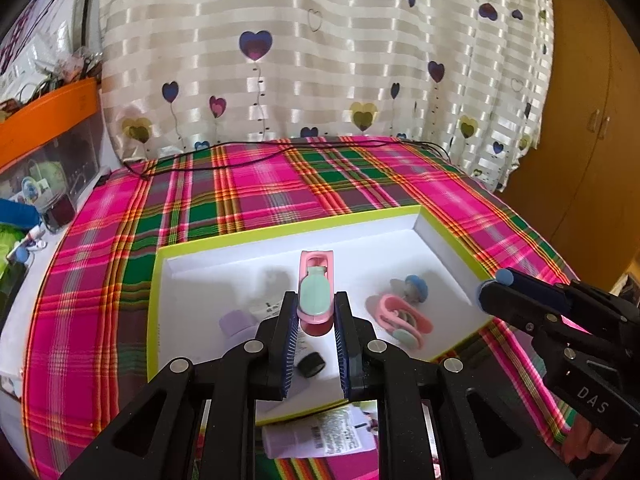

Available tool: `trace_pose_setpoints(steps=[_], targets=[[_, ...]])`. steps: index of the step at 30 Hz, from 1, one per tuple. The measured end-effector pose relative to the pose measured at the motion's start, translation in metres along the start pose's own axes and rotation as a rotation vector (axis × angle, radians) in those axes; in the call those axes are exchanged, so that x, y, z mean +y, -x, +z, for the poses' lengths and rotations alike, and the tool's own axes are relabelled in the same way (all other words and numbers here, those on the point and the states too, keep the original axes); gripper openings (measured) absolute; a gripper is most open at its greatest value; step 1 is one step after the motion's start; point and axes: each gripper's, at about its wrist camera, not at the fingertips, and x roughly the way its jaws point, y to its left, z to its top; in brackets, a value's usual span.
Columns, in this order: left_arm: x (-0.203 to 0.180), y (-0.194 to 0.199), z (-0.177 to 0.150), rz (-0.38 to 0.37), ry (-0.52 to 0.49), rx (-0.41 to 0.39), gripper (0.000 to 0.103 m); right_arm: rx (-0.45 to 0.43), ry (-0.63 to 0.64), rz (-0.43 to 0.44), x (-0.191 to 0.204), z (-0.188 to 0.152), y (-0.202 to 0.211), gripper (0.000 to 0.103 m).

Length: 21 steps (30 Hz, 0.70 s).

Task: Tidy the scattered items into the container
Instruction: 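Lift the pink-green clip with the left tool while the right tool carries the blue item over the box, then open the right tool to drop the blue item while the left tool holds the clip over the box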

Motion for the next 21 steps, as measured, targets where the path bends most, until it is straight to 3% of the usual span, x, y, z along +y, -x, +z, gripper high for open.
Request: trace_pose_setpoints(steps=[7,21], targets=[[0.013,-0.004,-0.001,0.003,0.030,0.004,0.018,0.017,-0.001,-0.007,-0.004,0.003,-0.013,0.024],[-0.002,-0.026,-0.001,-0.041,-0.002,0.050,0.018,0.084,-0.008,-0.023,-0.009,0.002,-0.042,0.024]])
